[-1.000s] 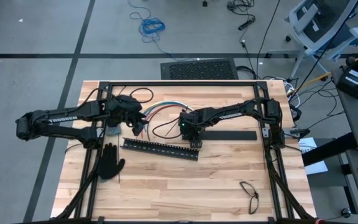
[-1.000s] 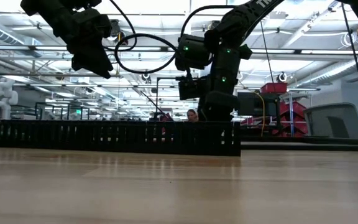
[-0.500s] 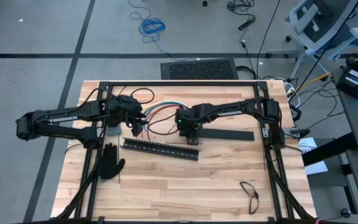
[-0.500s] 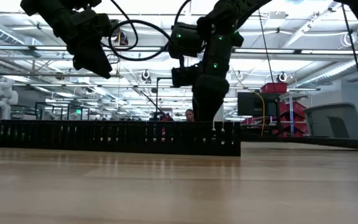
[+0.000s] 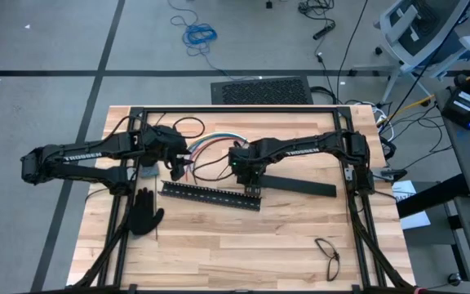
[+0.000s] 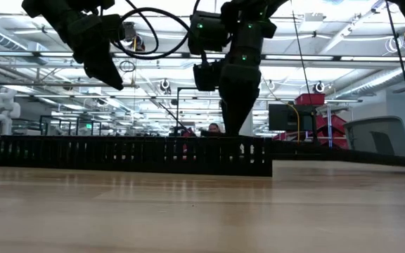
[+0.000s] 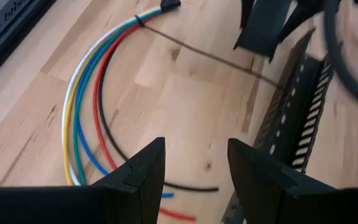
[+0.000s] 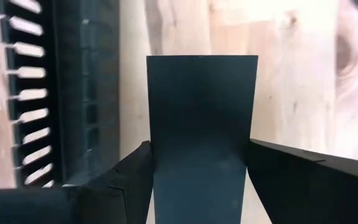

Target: Ziptie cables

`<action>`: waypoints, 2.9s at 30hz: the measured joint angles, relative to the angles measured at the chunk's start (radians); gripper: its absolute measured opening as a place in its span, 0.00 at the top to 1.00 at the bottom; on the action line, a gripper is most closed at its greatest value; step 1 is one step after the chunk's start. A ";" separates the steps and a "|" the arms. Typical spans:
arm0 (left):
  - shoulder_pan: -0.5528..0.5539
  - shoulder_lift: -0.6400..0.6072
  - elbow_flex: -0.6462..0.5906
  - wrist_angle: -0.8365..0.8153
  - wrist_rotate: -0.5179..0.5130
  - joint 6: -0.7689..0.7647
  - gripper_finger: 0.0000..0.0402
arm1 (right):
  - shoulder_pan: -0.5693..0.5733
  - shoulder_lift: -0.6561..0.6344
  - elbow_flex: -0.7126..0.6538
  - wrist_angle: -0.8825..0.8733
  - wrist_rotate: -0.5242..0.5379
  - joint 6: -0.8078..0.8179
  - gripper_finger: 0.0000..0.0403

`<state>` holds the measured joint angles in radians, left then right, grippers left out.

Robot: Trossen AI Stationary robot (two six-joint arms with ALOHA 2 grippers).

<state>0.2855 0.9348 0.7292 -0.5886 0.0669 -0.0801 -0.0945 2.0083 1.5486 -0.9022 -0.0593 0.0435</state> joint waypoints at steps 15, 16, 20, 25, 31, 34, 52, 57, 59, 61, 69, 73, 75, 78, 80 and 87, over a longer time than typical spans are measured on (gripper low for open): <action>0.000 0.000 0.000 -0.024 0.000 0.044 0.58 | 0.044 -0.001 0.011 -0.079 -0.024 0.103 0.47; 0.000 0.000 0.000 -0.024 0.000 0.046 0.58 | 0.045 -0.001 0.011 -0.084 -0.025 0.107 0.47; 0.000 0.000 0.000 -0.024 0.000 0.067 0.58 | 0.052 -0.001 0.011 -0.091 -0.025 0.121 0.47; 0.001 0.000 0.000 -0.024 0.000 0.070 0.58 | 0.058 -0.008 0.011 -0.091 -0.016 0.150 0.47; 0.001 0.000 0.000 -0.024 0.000 0.070 0.58 | 0.057 -0.040 0.011 -0.089 0.037 0.156 0.48; 0.001 0.000 0.000 -0.024 0.000 0.070 0.58 | 0.050 -0.055 0.012 -0.095 0.034 0.162 0.48; 0.001 0.000 0.000 -0.024 0.000 0.089 0.58 | 0.117 -0.084 0.012 -0.196 0.026 0.231 0.48; 0.001 0.000 0.000 -0.023 0.000 0.089 0.58 | 0.130 -0.106 0.012 -0.225 0.001 0.268 0.48; 0.001 0.000 0.000 -0.023 0.000 0.095 0.58 | 0.137 -0.111 0.012 -0.227 0.000 0.273 0.48; 0.001 0.000 0.000 -0.023 0.000 0.095 0.58 | 0.140 -0.112 0.012 -0.232 -0.002 0.277 0.48; 0.001 0.000 0.000 -0.023 0.000 0.096 0.58 | 0.157 -0.113 0.012 -0.209 -0.033 0.285 0.48; 0.001 0.000 0.000 -0.023 0.000 0.096 0.58 | 0.175 -0.113 0.012 -0.199 -0.050 0.286 0.48; 0.001 0.000 0.000 -0.023 0.000 0.096 0.58 | 0.183 -0.113 0.012 -0.195 -0.051 0.290 0.48; 0.001 0.000 0.000 -0.023 0.000 0.096 0.58 | 0.196 -0.113 0.012 -0.185 -0.048 0.311 0.48; 0.001 0.000 0.000 -0.023 0.000 0.096 0.58 | 0.206 -0.113 0.012 -0.169 -0.045 0.320 0.48; 0.001 0.000 0.000 -0.025 0.000 0.094 0.58 | 0.221 -0.078 0.012 -0.164 -0.045 0.339 0.48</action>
<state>0.2863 0.9348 0.7292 -0.6131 0.0669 0.0138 0.1268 1.9308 1.5604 -1.0660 -0.1043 0.3821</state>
